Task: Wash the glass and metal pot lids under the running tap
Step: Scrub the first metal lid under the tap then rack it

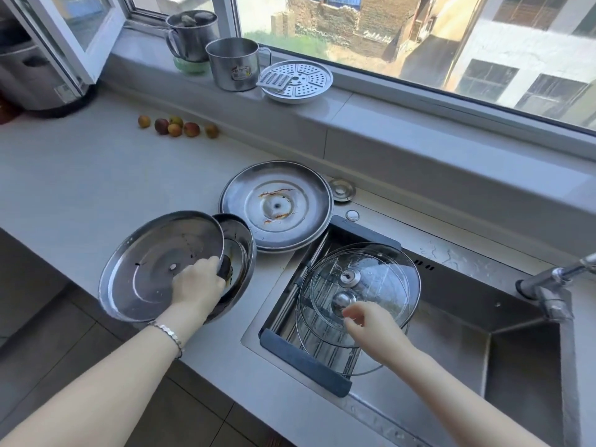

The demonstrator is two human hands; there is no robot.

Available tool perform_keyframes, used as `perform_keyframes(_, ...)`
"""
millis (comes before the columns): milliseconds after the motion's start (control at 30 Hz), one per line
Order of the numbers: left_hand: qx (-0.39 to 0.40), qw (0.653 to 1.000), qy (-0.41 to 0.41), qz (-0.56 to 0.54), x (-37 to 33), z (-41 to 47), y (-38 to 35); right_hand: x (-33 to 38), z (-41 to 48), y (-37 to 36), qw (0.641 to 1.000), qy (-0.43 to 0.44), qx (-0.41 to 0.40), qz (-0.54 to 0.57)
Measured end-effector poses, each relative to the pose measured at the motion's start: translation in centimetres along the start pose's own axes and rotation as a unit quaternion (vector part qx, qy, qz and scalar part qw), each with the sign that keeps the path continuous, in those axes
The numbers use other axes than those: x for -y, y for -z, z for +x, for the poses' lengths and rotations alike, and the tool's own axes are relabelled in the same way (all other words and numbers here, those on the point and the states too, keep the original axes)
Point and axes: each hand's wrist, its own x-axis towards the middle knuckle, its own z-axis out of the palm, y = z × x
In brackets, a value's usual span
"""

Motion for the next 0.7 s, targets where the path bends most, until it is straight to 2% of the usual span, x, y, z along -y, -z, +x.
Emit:
perform_keyframes(100, -0.083, 0.991, -0.107, -0.013, -2.3, -1.5, 1.9, 0.6, -0.3, 0.7, 0.998, 0.022, -0.048, 0.044)
perform_keyframes(200, -0.158, 0.95, -0.268, -0.006, -5.6, -3.7, 4.0, 1.7, -0.9, 2.9, 0.981, 0.024, -0.084, 0.174)
perform_keyframes(267, -0.157, 0.919, -0.362, 0.002, -8.0, -5.3, 4.6, 1.9, -1.2, 4.7, 0.94, -0.01, -0.083, 0.331)
perform_keyframes(367, -0.123, 0.865, -0.487, 0.017, -11.7, -7.4, 4.1, 0.5, -1.7, 7.0, 0.835, -0.104, -0.054, 0.537)
perform_keyframes(433, -0.114, 0.82, -0.56, 0.03, -14.2, -8.6, 3.0, -1.7, -2.2, 7.7, 0.792, -0.156, -0.067, 0.587)
perform_keyframes(533, -0.131, 0.752, -0.645, 0.027, -17.9, -10.0, 1.4, -5.8, -3.6, 7.6, 0.764, -0.22, -0.153, 0.587)
perform_keyframes(600, -0.164, 0.719, -0.675, -0.013, -19.7, -10.2, 0.2, -8.4, -4.9, 7.8, 0.746, -0.247, -0.206, 0.583)
perform_keyframes(633, -0.173, 0.719, -0.672, -0.037, -20.4, -10.1, -0.4, -9.7, -5.6, 8.0, 0.739, -0.256, -0.226, 0.581)
perform_keyframes(667, -0.177, 0.737, -0.649, -0.058, -21.0, -10.0, -0.8, -11.0, -6.4, 8.3, 0.733, -0.264, -0.241, 0.578)
perform_keyframes(700, -0.164, 0.772, -0.608, -0.083, -21.6, -9.9, -1.1, -12.1, -7.2, 8.6, 0.728, -0.272, -0.25, 0.578)
